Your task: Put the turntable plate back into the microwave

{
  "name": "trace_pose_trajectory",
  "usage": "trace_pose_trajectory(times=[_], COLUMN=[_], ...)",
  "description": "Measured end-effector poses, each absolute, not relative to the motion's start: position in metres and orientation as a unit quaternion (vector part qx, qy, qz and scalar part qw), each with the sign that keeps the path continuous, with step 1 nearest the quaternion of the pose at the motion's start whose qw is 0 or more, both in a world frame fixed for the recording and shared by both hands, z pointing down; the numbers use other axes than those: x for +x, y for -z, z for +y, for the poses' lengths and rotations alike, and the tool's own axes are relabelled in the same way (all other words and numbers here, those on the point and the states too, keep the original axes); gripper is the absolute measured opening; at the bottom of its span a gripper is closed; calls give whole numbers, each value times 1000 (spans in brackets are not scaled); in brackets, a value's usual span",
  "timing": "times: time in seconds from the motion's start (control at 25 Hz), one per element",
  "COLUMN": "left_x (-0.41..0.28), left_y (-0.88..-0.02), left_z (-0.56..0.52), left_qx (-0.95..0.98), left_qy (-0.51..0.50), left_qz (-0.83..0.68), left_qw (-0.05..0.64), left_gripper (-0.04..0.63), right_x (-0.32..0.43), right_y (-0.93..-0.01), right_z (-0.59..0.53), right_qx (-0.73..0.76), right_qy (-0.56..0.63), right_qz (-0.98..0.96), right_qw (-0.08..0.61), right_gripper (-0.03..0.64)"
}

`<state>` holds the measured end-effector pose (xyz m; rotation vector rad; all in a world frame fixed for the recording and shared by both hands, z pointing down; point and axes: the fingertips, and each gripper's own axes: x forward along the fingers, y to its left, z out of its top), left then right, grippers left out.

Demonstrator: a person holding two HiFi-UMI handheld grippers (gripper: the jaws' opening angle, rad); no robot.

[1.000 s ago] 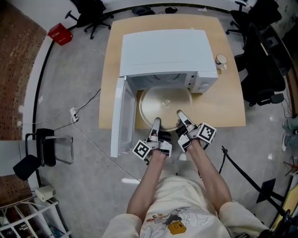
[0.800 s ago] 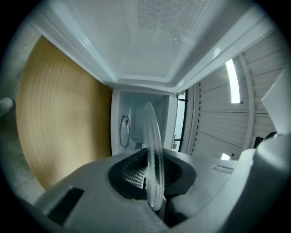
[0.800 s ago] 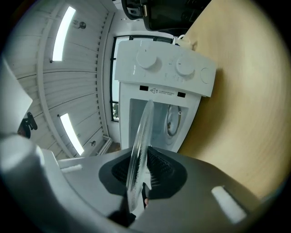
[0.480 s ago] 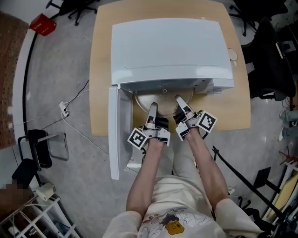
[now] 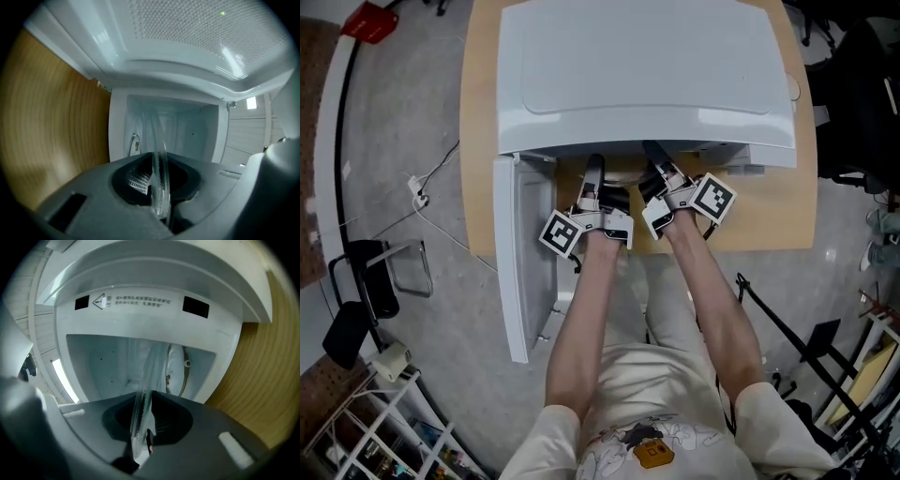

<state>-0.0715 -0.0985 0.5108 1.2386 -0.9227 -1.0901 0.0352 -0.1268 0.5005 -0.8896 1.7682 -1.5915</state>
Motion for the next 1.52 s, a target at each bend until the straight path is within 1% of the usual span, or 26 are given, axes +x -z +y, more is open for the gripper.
trace_pose_trajectory(times=[0.48, 0.8, 0.84, 0.88, 0.92, 1.0, 1.12, 1.2, 1.52], left_x=[-73, -70, -70, -70, -69, -65, -61, -58, -53], left_y=[-526, -528, -525, -522, -519, -516, -516, -518, -526], left_z=[-133, -149, -150, -150, -148, -141, -133, -128, -116], left_qx=[521, 509, 510, 510, 512, 515, 518, 519, 510], left_qy=[448, 442, 445, 447, 447, 443, 436, 433, 436], left_qz=[-410, -401, -397, -392, -387, -382, -379, -376, -356], left_qw=[600, 620, 620, 622, 623, 627, 631, 634, 650], left_gripper=[34, 35, 59, 108, 136, 149, 115, 74, 51], right_x=[37, 38, 38, 38, 39, 44, 50, 49, 45], right_y=[-523, -521, -521, -521, -521, -524, -527, -525, -524], right_z=[-149, -163, -164, -165, -165, -166, -168, -169, -165], right_qx=[-375, -391, -391, -391, -392, -398, -406, -407, -394], right_qy=[609, 620, 621, 623, 624, 624, 615, 613, 616], right_qz=[617, 588, 586, 583, 581, 577, 588, 594, 592], right_qw=[329, 343, 343, 344, 345, 346, 334, 326, 340], right_gripper=[44, 40, 38, 38, 38, 38, 38, 38, 38])
